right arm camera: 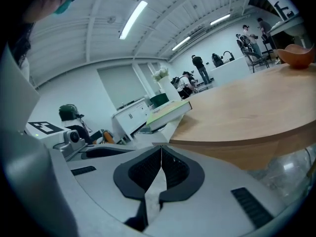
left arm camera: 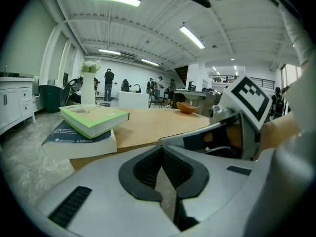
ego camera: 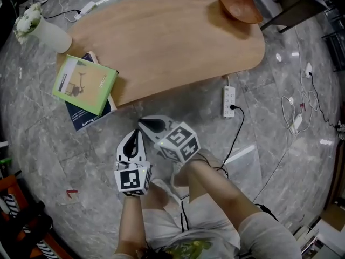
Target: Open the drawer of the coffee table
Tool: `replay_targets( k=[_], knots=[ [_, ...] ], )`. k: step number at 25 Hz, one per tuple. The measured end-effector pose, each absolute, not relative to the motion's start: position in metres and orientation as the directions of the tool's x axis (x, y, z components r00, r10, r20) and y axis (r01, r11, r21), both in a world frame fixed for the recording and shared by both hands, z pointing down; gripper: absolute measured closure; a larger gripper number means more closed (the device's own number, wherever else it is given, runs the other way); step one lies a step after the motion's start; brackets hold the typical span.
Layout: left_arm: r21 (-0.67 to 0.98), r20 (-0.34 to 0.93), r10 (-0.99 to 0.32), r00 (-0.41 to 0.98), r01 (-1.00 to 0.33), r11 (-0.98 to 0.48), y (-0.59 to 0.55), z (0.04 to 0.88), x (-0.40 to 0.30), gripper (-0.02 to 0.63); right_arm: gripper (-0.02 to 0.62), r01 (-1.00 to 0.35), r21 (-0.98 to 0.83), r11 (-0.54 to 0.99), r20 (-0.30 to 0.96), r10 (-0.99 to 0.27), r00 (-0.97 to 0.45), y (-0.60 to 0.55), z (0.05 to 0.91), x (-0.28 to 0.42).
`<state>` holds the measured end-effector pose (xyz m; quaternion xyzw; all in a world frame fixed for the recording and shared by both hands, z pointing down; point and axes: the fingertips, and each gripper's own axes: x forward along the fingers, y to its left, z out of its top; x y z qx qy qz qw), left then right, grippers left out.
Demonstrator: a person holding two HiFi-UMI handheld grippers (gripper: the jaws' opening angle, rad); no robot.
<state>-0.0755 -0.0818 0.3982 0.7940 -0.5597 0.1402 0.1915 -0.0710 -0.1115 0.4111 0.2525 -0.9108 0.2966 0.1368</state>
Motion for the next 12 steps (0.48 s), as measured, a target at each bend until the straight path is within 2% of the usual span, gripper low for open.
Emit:
replay_targets(
  k=[12],
  knots=[
    [0.126, 0.385, -0.869, 0.312, -0.950, -0.286, -0.101, 0.473, -0.082, 0.597, 0.574, -0.539, -0.483, 0.691, 0.408, -0.367, -0.836, -0.131, 0.485, -0.079]
  ],
)
